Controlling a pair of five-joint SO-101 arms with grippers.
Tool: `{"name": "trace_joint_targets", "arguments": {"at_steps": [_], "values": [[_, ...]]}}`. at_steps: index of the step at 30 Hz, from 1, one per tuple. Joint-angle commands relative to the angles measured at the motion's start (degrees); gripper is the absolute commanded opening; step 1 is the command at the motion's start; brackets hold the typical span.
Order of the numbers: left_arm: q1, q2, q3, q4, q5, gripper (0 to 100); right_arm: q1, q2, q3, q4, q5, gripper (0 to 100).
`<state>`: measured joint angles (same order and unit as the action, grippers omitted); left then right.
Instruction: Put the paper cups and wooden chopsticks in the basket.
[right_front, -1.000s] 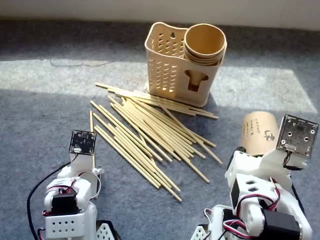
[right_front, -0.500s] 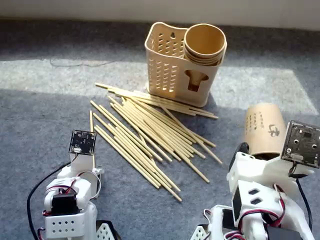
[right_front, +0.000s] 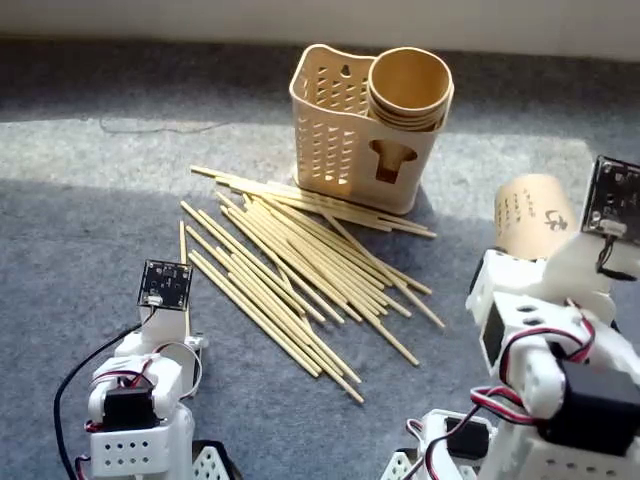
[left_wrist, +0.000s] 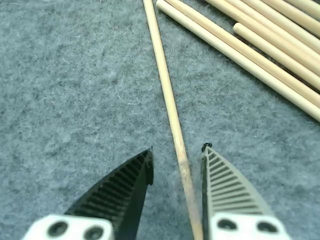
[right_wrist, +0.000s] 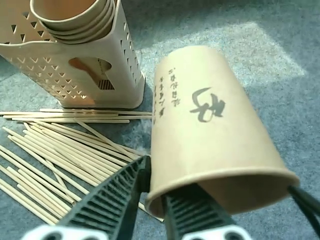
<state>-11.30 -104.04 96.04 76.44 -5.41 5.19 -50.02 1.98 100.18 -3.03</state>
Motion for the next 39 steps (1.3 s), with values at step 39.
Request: {"name": "trace_joint_targets", "arguments": {"at_steps": [39], "values": [[-0.57,-0.22,1.10,0.44,0.35,16,-0.66,11.21,-16.48,-11.47,38.07,0.5]]}}
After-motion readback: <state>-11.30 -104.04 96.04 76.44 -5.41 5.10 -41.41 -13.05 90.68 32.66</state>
